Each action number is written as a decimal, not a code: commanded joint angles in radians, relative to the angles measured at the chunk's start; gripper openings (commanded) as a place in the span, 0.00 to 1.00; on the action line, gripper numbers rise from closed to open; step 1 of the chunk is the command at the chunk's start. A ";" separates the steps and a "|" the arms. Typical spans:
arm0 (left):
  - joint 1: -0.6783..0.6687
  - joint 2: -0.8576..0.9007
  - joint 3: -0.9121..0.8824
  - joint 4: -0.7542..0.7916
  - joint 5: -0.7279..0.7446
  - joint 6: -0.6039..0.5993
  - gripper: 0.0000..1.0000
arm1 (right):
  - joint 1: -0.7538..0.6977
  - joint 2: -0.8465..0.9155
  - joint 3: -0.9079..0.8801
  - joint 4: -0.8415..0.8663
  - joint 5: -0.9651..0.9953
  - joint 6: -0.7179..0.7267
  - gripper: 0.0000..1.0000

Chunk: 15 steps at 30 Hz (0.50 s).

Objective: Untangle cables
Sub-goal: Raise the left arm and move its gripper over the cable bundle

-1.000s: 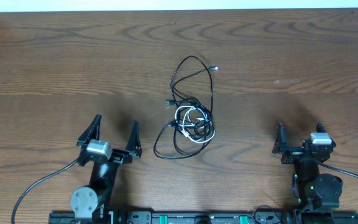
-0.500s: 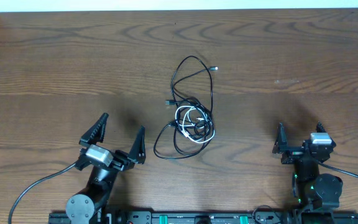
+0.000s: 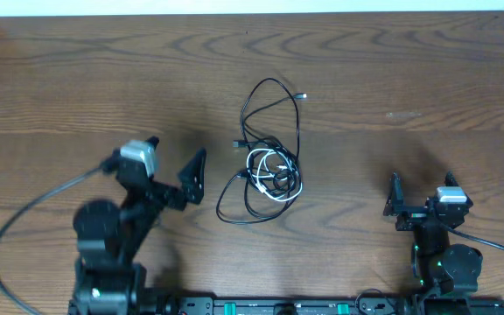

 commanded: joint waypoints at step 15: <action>-0.021 0.451 0.463 -0.541 0.202 0.189 0.98 | 0.013 -0.006 -0.004 -0.001 0.001 -0.011 0.99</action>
